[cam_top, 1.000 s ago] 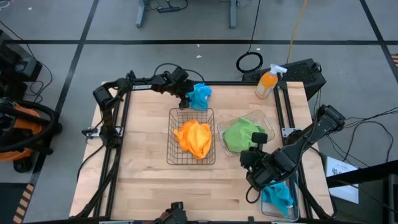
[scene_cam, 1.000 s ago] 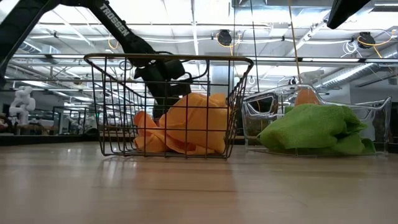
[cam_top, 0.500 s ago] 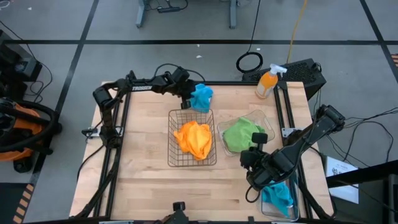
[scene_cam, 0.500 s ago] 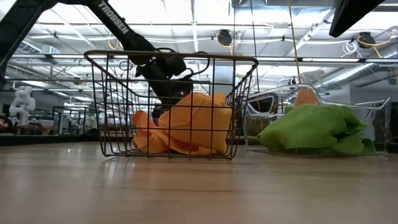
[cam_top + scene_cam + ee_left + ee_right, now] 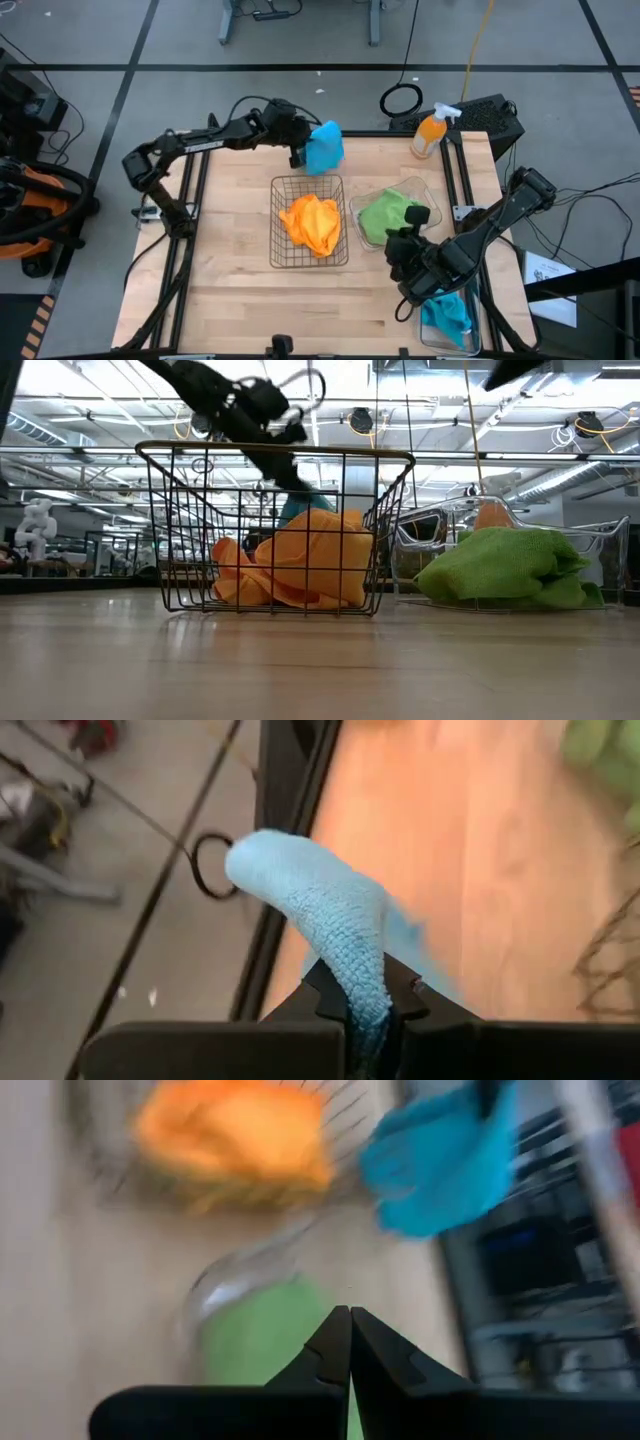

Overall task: Sort microfiber towel by color & place in baskets
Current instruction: Put the blue towel into the bottom transparent bin

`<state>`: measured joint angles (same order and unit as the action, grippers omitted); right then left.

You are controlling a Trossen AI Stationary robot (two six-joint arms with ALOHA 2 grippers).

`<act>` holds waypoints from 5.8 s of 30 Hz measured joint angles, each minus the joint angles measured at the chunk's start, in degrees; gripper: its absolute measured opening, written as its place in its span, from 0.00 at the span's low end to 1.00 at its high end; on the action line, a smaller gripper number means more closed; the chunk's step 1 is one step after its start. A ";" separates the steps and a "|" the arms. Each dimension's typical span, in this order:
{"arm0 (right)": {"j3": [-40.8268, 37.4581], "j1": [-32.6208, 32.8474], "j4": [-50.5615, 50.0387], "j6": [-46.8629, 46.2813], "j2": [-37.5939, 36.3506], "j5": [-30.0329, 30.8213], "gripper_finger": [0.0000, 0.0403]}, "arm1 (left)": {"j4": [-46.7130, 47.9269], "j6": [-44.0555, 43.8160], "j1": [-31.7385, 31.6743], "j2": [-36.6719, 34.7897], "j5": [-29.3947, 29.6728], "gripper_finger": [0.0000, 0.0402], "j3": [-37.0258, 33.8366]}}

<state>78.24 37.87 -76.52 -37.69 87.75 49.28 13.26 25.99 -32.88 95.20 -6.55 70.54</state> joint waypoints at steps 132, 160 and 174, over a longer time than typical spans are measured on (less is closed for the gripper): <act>-10.50 33.09 13.17 -54.10 -12.52 -28.42 0.01 | 6.61 -32.67 57.70 1.92 46.09 0.75 -8.22; -10.50 31.09 -2.06 -71.41 -8.54 -50.63 0.02 | 3.70 -32.74 57.89 1.66 46.01 0.75 -7.43; -10.50 26.77 0.94 -57.64 1.90 -52.63 0.17 | 1.68 -32.69 58.02 1.66 42.38 0.75 -7.43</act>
<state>67.75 64.64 -75.58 -95.34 89.65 -3.35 14.94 -6.70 25.15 96.86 35.83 63.11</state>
